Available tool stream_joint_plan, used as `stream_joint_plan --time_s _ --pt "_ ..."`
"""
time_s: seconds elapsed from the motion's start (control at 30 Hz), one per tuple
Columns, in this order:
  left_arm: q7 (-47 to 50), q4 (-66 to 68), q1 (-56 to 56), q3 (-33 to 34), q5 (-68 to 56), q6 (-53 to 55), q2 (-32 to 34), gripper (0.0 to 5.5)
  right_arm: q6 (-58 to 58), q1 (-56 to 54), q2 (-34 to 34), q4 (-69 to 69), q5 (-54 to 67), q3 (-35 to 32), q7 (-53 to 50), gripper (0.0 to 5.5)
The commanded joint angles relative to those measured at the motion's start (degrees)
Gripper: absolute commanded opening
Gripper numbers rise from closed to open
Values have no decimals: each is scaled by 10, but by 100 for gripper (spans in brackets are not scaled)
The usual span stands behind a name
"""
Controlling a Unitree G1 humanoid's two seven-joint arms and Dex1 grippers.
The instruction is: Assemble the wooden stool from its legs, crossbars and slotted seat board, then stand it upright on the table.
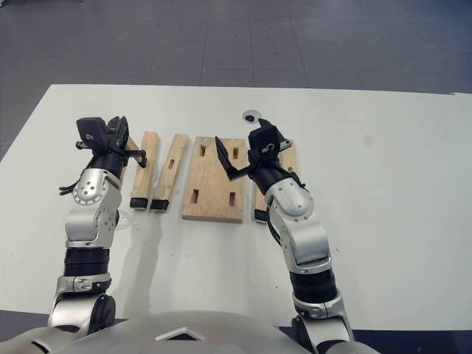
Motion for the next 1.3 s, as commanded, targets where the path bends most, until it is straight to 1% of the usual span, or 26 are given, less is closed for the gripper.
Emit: stream_joint_plan --time_s 0.03,0.17,0.3,0.5,0.6,0.7,0.77,0.83,0.93,1.07,1.2,1.3 --pt "-4 -6 -10 0 8 15 -3 42 8 2 -3 -4 -5 2 1 547" --pt "-4 2 -9 0 13 10 -6 42 8 2 -3 -4 -6 2 0 547" --pt "4 43 8 -3 29 -13 -19 42 7 -2 -4 -3 -8 0 -2 547" --pt "5 95 84 -25 62 -54 -46 42 7 -11 -2 -4 -9 -8 -4 547" --pt "-7 117 111 -26 61 -56 -53 42 11 -14 -1 -7 -8 -10 -4 547" --pt "-20 132 116 -28 63 -29 -43 42 14 -16 -1 -11 -6 -12 -4 547" --pt "-25 146 101 -25 62 24 -31 42 16 -15 0 -13 -6 -12 -4 547" --pt "-25 149 81 -17 56 55 -21 42 16 -15 1 -13 -6 -12 -4 547" --pt "-19 141 61 -1 44 67 -17 42 14 -18 1 -10 -7 -13 -5 547" --pt "6 116 82 3 44 52 -39 42 13 -20 -2 -9 -8 -13 -3 547" --pt "26 57 101 2 52 29 -56 42 11 -20 -4 -9 -9 -12 -1 547" --pt "35 -24 124 -7 61 24 -64 42 11 -20 -6 -10 -9 -13 0 547"
